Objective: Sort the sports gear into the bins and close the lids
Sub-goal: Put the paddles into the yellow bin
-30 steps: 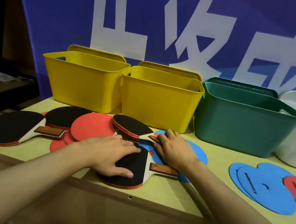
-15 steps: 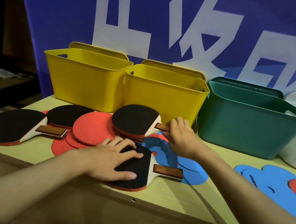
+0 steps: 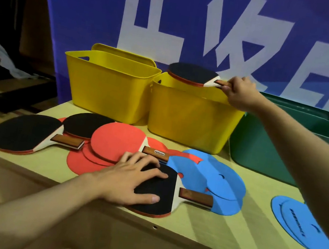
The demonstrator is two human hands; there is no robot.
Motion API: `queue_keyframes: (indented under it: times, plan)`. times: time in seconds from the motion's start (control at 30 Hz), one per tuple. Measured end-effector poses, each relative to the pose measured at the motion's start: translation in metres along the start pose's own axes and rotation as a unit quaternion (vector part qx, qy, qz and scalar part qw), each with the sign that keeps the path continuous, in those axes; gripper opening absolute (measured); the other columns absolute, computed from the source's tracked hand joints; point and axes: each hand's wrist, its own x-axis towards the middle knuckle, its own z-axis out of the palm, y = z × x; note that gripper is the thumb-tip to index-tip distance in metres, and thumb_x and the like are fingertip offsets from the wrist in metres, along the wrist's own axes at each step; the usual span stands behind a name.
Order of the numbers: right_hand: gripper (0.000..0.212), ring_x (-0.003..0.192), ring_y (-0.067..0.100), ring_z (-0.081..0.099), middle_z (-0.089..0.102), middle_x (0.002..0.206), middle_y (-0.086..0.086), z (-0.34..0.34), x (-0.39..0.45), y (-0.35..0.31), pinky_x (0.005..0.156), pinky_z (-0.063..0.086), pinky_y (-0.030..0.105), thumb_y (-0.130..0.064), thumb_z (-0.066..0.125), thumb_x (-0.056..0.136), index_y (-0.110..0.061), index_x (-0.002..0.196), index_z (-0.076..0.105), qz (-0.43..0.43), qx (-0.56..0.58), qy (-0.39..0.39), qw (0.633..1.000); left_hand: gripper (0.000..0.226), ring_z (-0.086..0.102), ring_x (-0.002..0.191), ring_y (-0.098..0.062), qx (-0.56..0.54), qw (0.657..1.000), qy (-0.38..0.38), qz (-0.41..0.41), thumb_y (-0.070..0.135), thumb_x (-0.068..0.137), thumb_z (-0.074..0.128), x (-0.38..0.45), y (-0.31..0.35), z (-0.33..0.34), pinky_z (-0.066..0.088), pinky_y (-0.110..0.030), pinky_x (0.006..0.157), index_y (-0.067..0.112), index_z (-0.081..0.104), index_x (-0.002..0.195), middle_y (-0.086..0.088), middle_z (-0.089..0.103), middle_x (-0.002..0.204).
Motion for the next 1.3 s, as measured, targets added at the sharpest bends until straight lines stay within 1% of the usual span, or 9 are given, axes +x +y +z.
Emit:
queue_keyframes:
  times: [0.13, 0.27, 0.43, 0.5, 0.6, 0.73, 1.03, 1.17, 1.3]
  plan:
    - [0.049, 0.131, 0.044, 0.035, 0.042, 0.14, 0.026, 0.028, 0.019, 0.004, 0.11, 0.03, 0.054, -0.045, 0.039, 0.107, -0.004, 0.132, 0.049, 0.073, -0.017, -0.03, 0.997, 0.065, 0.009, 0.146, -0.011, -0.003, 1.0, 0.008, -0.005, 0.082, 0.092, 0.033, -0.001, -0.002, 0.003, 0.015, -0.041, 0.117, 0.053, 0.024, 0.15, 0.016, 0.021, 0.153]
    - [0.052, 0.145, 0.045, 0.02, 0.029, 0.154, 0.02, 0.045, 0.02, 0.004, 0.115, 0.022, 0.068, -0.055, 0.039, 0.104, -0.016, 0.138, 0.045, 0.087, 0.006, -0.033, 0.996, 0.066, 0.009, 0.146, -0.009, -0.005, 1.0, 0.016, -0.007, 0.083, 0.091, 0.032, 0.0, -0.002, 0.007, 0.015, -0.04, 0.117, 0.054, 0.024, 0.15, 0.017, 0.02, 0.153]
    - [0.046, 0.132, 0.035, 0.032, 0.037, 0.141, 0.01, 0.044, -0.045, -0.015, 0.108, 0.034, 0.06, -0.05, 0.051, 0.1, -0.025, 0.137, 0.047, -0.05, -0.005, 0.108, 0.993, 0.064, 0.01, 0.146, -0.009, -0.004, 1.0, 0.025, -0.004, 0.083, 0.091, 0.03, 0.0, -0.003, 0.008, 0.016, -0.04, 0.117, 0.055, 0.024, 0.148, 0.018, 0.02, 0.152]
    - [0.047, 0.125, 0.032, 0.036, 0.039, 0.136, 0.009, 0.053, -0.096, -0.021, 0.102, 0.04, 0.054, -0.049, 0.055, 0.097, -0.024, 0.137, 0.049, -0.119, -0.001, 0.124, 0.985, 0.064, 0.012, 0.146, -0.01, -0.001, 1.0, 0.031, 0.0, 0.083, 0.091, 0.029, 0.0, -0.003, 0.009, 0.016, -0.041, 0.117, 0.055, 0.026, 0.148, 0.017, 0.022, 0.152]
    - [0.051, 0.119, 0.026, 0.039, 0.039, 0.133, 0.003, 0.072, -0.172, -0.023, 0.098, 0.044, 0.048, -0.058, 0.049, 0.097, -0.027, 0.138, 0.048, -0.174, 0.036, 0.053, 0.983, 0.064, 0.014, 0.145, -0.011, 0.008, 0.999, 0.033, 0.001, 0.082, 0.092, 0.027, 0.0, -0.005, 0.011, 0.018, -0.04, 0.115, 0.054, 0.025, 0.149, 0.015, 0.023, 0.152]
    - [0.056, 0.128, 0.01, 0.035, 0.035, 0.136, -0.012, 0.097, -0.243, -0.014, 0.106, 0.041, 0.041, -0.073, 0.041, 0.093, -0.041, 0.139, 0.043, -0.151, 0.13, -0.087, 0.976, 0.054, 0.018, 0.144, -0.011, 0.018, 0.999, 0.034, 0.006, 0.071, 0.1, 0.022, -0.001, -0.003, 0.008, 0.022, -0.038, 0.112, 0.054, 0.022, 0.151, 0.013, 0.024, 0.153]
    - [0.05, 0.116, 0.008, 0.044, 0.048, 0.124, -0.021, 0.134, -0.272, -0.003, 0.099, 0.034, 0.039, -0.062, 0.048, 0.096, -0.04, 0.14, 0.049, -0.104, 0.124, -0.067, 0.985, 0.057, 0.034, 0.134, -0.014, 0.069, 0.991, 0.103, -0.056, 0.069, 0.101, 0.018, -0.026, -0.032, -0.006, 0.032, -0.038, 0.107, 0.045, 0.027, 0.152, 0.008, 0.034, 0.147]
    - [0.023, 0.109, 0.004, 0.047, 0.051, 0.114, -0.026, 0.134, -0.273, -0.005, 0.096, 0.038, 0.04, -0.045, 0.058, 0.098, -0.043, 0.12, 0.056, -0.088, 0.172, -0.063, 0.979, 0.056, 0.034, 0.133, -0.014, 0.026, 0.987, 0.129, -0.092, 0.066, 0.1, 0.021, -0.035, -0.042, 0.013, 0.032, -0.041, 0.107, 0.041, 0.035, 0.148, 0.008, 0.035, 0.144]
    - [0.018, 0.108, 0.005, 0.049, 0.053, 0.111, -0.022, 0.136, -0.275, -0.002, 0.096, 0.034, 0.039, -0.033, 0.056, 0.1, -0.043, 0.115, 0.05, -0.067, 0.184, -0.048, 0.979, 0.055, 0.033, 0.132, -0.012, 0.006, 0.983, 0.154, -0.104, 0.064, 0.1, 0.025, -0.034, -0.043, 0.016, 0.03, -0.042, 0.108, 0.038, 0.037, 0.147, 0.009, 0.035, 0.143]
